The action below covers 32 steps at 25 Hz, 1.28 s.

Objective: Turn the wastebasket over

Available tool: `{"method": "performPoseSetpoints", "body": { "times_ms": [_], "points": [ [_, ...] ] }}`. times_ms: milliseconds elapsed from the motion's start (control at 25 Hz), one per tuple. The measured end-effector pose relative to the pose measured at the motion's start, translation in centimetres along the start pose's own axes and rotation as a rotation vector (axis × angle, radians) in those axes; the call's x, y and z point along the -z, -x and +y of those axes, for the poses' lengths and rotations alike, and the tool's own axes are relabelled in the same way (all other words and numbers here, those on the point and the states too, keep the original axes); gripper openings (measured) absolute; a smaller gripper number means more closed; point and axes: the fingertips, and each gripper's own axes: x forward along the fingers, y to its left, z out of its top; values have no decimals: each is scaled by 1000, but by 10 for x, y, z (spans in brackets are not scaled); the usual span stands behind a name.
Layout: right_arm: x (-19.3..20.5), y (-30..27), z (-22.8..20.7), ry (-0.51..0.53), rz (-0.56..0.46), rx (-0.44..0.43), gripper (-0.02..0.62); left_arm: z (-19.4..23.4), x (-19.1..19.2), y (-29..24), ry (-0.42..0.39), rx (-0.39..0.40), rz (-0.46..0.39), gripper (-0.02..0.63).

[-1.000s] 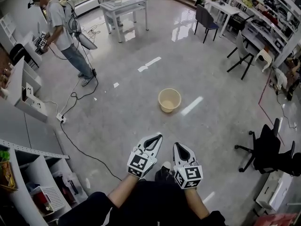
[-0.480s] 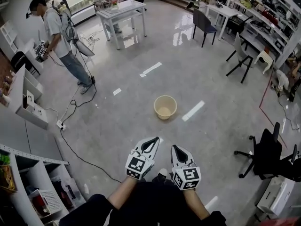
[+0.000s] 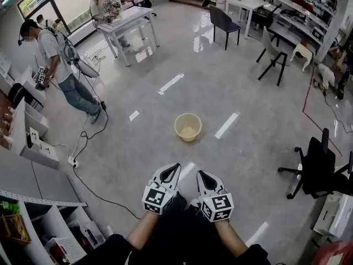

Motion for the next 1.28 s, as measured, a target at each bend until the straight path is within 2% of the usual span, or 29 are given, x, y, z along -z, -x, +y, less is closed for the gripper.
{"method": "performPoseSetpoints", "body": {
  "times_ms": [240,440,960,1280],
  "points": [
    [-1,-12,-20,-18,12,37,11,9,6,-29,20,35,21,8],
    [-16,-33,-53,-20,12,93,11,19,-6,-74,18,94,0,8],
    [-67,-154,-107,-25,48,138,11,117,-25,-184,2,154,22,8],
    [-78,-216,-120,-30,71,144,11,170,-19,-219,1,174,42,8]
  ]
}}
